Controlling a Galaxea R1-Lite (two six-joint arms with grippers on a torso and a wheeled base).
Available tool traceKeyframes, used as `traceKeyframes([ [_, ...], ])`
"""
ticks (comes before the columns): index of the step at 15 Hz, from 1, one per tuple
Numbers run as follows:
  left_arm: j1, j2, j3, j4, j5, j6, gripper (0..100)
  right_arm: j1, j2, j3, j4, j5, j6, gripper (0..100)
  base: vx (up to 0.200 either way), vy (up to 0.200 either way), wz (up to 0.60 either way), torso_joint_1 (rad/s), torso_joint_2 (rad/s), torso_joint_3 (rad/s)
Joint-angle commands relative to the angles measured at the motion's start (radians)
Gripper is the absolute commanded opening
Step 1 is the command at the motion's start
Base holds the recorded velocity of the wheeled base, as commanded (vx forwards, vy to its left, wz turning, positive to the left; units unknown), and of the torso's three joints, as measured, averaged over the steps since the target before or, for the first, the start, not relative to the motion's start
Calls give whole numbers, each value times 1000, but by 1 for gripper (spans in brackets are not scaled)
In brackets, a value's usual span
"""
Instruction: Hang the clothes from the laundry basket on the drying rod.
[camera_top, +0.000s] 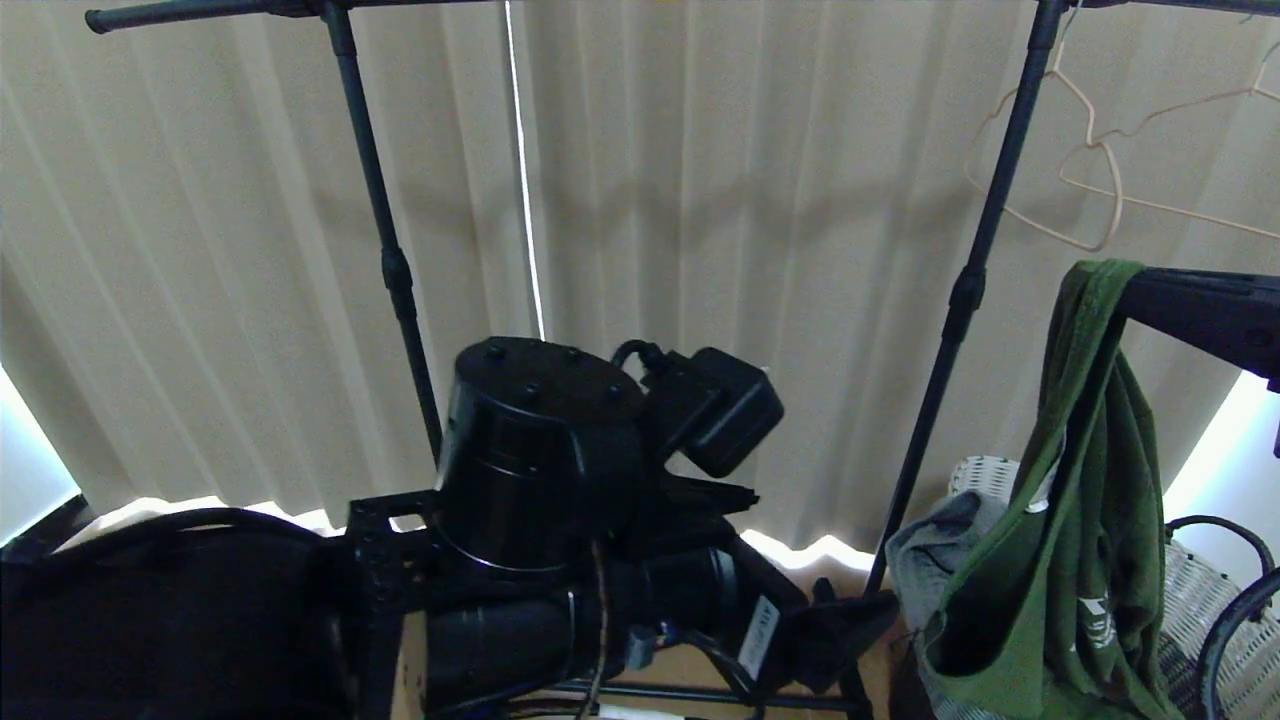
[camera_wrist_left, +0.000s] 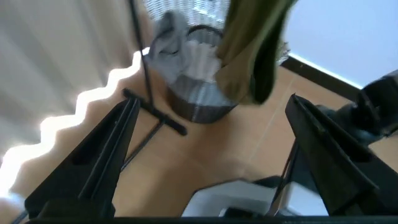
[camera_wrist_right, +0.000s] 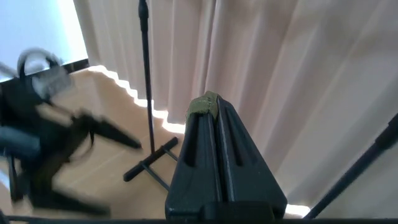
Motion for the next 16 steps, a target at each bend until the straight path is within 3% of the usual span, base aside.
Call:
traceKeyframes([
  [1,-56,104,-44,-15,13,-6,100,6,2,-9,-1,0,0,0,0,0,0,0,0,0],
  [7,-106,277,-237,-4,154,-57,100,35,-2,-7,-1,0,0,0,0,0,0,0,0,0],
  [11,-100,329,-260,19,220,-57,100,35,-12,-1,-1,0,1,0,0,0,0,0,0,0],
  [15,-99,334,-256,20,220,-55,100,35,-21,0,-1,0,1,0,0,0,0,0,0,0],
  [16,-97,334,-257,19,220,-55,0,35,-25,0,-1,0,1,0,0,0,0,0,0,0],
])
